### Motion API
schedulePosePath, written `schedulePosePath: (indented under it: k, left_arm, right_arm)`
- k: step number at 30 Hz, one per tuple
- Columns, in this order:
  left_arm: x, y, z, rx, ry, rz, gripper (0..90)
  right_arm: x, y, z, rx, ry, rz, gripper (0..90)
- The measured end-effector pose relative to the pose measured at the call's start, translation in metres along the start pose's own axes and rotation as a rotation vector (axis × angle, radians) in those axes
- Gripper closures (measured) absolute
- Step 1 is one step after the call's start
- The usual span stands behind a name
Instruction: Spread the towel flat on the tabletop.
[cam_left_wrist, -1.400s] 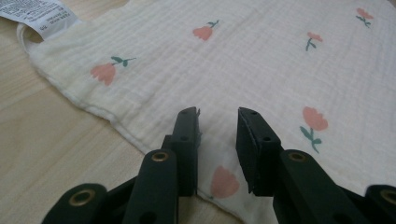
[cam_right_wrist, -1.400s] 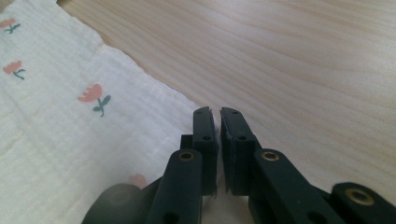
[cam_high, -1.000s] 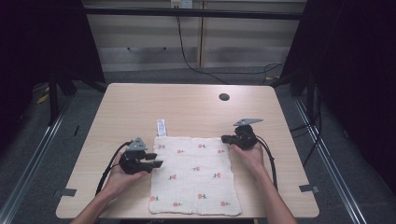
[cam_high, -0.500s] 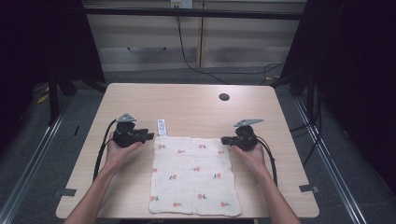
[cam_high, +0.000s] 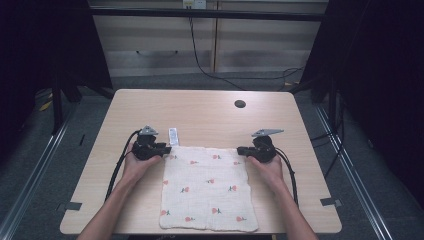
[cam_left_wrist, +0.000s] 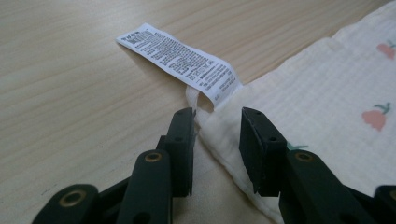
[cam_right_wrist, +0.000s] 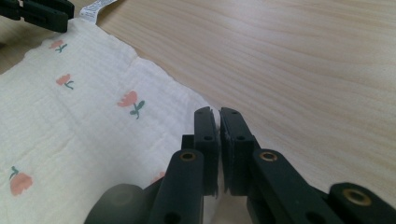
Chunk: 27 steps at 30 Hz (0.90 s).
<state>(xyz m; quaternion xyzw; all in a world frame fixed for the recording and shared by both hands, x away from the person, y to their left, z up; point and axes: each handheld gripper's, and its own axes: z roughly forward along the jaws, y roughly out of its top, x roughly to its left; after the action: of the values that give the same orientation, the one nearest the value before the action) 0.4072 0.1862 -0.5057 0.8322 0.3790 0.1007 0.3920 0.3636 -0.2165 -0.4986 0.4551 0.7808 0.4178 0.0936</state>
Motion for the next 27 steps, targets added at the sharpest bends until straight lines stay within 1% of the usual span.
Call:
schedulePosePath:
  k: [2,3,4,5,6,8,10,12,16,19,22,23,24,27]
  left_arm:
    - [-0.002,0.001,0.0,0.006,0.003,0.012,66.1]
    - [-0.003,0.0,0.001,0.003,0.0,0.01,66.1]
    - [-0.005,0.0,0.001,0.006,0.005,0.025,66.9]
    - [-0.006,0.0,0.001,0.01,0.009,0.035,69.0]
    - [-0.006,0.0,0.0,0.017,0.005,0.056,70.6]
    - [-0.008,-0.001,0.0,0.016,-0.006,0.064,75.8]
    - [-0.009,-0.001,0.001,0.013,-0.028,0.068,81.9]
    - [-0.01,-0.001,0.001,0.015,-0.029,0.066,83.8]
    - [-0.009,-0.001,0.0,0.022,-0.05,0.059,85.2]
    - [-0.01,0.0,0.0,0.023,-0.058,0.049,85.3]
    - [-0.01,0.0,-0.002,0.009,-0.074,0.041,85.4]
    - [-0.009,0.001,-0.003,0.001,-0.071,0.039,85.4]
    - [-0.009,0.001,-0.004,-0.005,-0.078,0.033,85.3]
    - [-0.009,0.004,-0.01,-0.03,-0.076,0.029,85.4]
  right_arm:
    - [0.0,0.0,0.001,-0.002,0.003,0.003,86.1]
    - [0.0,0.0,0.001,0.0,0.003,0.003,86.1]
    - [0.0,-0.001,0.002,0.001,0.004,0.004,86.1]
    - [0.0,-0.001,0.002,0.001,0.005,0.003,86.1]
    - [0.0,-0.001,0.002,0.001,0.005,0.002,86.1]
    - [0.0,0.0,0.002,0.0,0.002,0.004,86.1]
    - [0.001,0.0,0.001,0.0,0.005,0.004,86.2]
    - [0.001,-0.001,0.0,0.001,0.009,-0.004,86.6]
    - [0.001,-0.001,0.001,0.004,0.007,0.001,86.8]
    - [0.001,-0.001,0.001,0.003,0.009,0.001,86.9]
    - [0.0,0.0,-0.003,-0.013,0.009,0.007,86.9]
    - [0.0,0.001,-0.005,-0.02,0.009,0.005,86.9]
    - [0.0,0.001,-0.005,-0.028,0.008,0.002,86.9]
    - [0.0,0.002,-0.009,-0.04,0.01,0.005,86.9]
